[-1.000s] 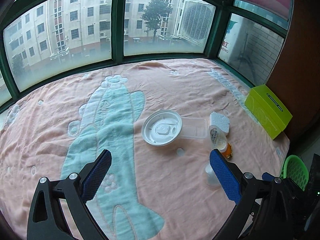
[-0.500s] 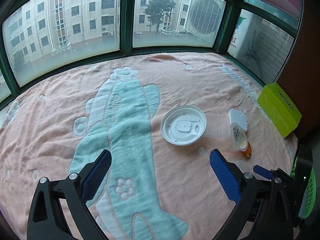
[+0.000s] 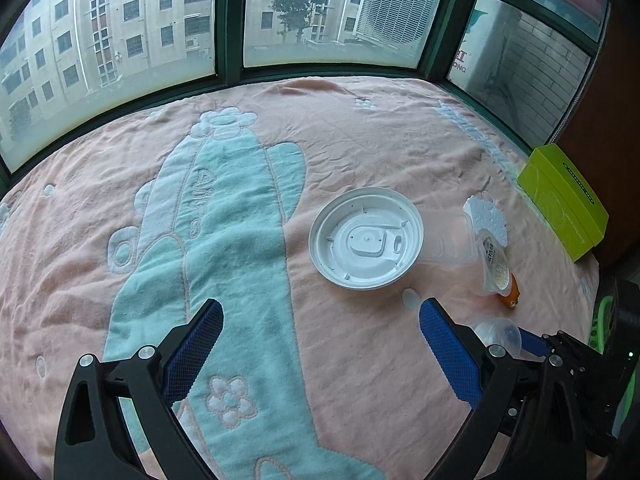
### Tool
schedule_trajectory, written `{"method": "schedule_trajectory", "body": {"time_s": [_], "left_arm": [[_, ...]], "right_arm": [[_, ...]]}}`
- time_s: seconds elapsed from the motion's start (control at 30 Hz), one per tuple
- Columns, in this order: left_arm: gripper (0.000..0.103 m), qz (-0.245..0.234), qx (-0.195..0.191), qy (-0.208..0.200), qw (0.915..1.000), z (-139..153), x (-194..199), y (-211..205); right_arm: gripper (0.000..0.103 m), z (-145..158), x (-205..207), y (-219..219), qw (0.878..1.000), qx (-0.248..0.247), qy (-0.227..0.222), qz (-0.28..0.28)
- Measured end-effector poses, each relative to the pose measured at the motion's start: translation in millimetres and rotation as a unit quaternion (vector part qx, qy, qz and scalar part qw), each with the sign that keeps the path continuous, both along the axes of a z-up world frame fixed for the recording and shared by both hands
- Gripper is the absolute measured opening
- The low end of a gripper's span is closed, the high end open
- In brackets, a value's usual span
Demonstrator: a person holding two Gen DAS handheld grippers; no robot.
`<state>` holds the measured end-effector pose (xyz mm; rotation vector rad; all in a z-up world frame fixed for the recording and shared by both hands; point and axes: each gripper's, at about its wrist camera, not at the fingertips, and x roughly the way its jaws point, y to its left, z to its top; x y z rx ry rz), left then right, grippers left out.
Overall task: Collect trash
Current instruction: 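Reach the right tool to the upturned clear plastic cup and grasp it, then grasp the white round plastic lid with the left tool while the right tool holds the cup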
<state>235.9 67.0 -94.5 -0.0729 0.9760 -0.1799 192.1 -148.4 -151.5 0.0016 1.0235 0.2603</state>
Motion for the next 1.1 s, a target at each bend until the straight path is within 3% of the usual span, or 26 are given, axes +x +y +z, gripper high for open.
{"method": "schedule_trajectory", "body": {"time_s": [0.27,0.43,0.6,0.87,1.1], "left_arm": [[0.095,-0.068,-0.004,0.008,0.9976,-13.8,28.9,-24.1],[0.096,-0.125,-0.022,0.020,0.9917,-22.2,52.0,-32.7],[0.096,-0.183,-0.010,0.026,0.9828,-30.3,68.0,-38.3],[0.096,-0.219,-0.032,0.041,0.9744,-45.5,87.8,-34.4],[0.096,-0.212,-0.048,0.047,0.9749,-56.8,94.0,-30.8]], "right_arm": [[0.065,18.2,-11.8,-9.7,1.000,0.011,-0.018,-0.005],[0.065,30.0,-16.0,-19.2,0.999,0.021,-0.027,-0.015],[0.065,39.1,-20.1,-24.7,0.999,0.026,-0.035,-0.020],[0.065,42.6,-16.2,-24.4,0.998,0.036,-0.036,-0.024],[0.065,40.7,-14.8,-21.0,0.999,0.033,-0.035,-0.023]]}}
